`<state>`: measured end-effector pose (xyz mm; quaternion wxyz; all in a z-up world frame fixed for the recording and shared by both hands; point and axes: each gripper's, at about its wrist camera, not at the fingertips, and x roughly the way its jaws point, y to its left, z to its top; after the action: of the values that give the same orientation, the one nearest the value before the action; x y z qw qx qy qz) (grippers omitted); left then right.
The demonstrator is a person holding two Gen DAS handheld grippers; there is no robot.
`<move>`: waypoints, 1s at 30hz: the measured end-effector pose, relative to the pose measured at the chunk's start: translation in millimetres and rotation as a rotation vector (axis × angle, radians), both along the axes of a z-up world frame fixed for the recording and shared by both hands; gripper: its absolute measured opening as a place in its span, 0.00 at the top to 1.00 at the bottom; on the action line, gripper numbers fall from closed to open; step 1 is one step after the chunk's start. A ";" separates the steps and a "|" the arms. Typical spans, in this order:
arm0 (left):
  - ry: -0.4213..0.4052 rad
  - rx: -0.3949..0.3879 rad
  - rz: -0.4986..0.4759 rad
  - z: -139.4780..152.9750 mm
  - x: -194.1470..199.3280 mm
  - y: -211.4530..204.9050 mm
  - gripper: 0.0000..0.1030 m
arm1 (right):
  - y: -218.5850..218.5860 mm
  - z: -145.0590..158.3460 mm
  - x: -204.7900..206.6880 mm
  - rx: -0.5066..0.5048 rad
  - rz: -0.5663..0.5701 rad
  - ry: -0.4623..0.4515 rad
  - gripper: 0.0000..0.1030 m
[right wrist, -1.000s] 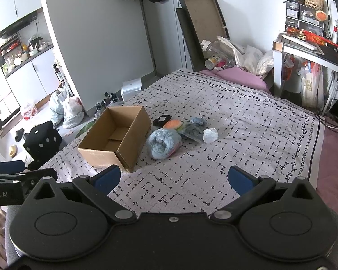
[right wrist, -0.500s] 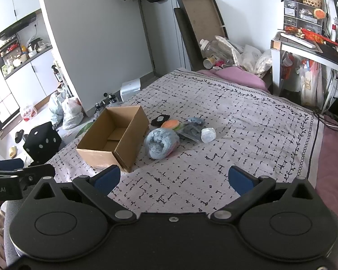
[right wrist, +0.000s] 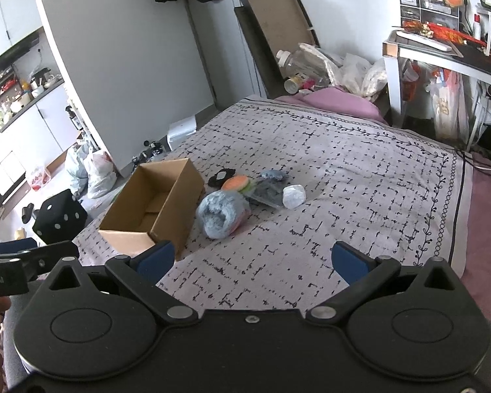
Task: Organize soft objects
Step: 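Move the left gripper to the light-blue plush and close on it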
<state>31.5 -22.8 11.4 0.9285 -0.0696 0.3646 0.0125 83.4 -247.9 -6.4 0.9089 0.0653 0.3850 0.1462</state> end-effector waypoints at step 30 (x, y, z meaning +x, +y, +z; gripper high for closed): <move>0.038 -0.039 -0.035 -39.1 94.2 -24.2 0.32 | -5.2 -32.6 94.6 0.175 0.007 0.097 0.00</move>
<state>125.7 -47.0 -27.7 0.9199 -0.0809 0.3837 -0.0095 177.9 -253.1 -38.9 0.8795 0.1500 0.4145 0.1791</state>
